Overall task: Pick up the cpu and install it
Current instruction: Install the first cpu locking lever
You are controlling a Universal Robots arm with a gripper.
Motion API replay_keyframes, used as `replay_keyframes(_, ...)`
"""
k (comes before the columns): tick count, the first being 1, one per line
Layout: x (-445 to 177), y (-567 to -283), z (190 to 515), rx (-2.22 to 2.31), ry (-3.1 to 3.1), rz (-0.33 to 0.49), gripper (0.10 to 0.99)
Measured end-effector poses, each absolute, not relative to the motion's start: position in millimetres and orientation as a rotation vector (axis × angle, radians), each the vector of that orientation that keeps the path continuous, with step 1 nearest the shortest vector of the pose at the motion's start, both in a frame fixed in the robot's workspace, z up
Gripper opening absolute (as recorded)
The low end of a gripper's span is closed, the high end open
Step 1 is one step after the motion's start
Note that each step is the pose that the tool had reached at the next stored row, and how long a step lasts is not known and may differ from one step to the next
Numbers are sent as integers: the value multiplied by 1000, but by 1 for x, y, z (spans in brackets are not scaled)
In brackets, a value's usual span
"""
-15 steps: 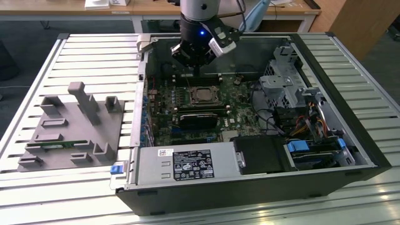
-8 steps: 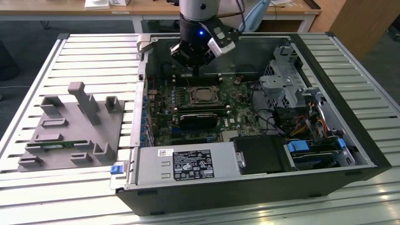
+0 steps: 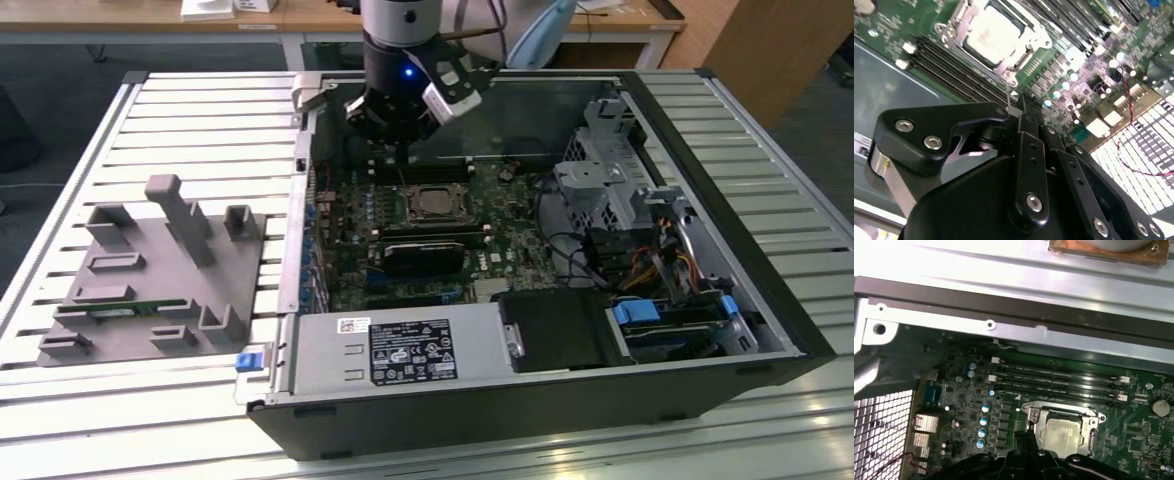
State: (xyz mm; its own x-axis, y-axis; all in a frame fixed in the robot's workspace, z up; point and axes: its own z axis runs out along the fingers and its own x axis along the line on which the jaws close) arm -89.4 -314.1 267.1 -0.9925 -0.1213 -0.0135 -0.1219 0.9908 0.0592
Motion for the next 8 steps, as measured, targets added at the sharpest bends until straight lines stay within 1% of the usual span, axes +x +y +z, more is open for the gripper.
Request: replay_keyframes(8, -101, -312, 264, -191, 3124, 94, 106)
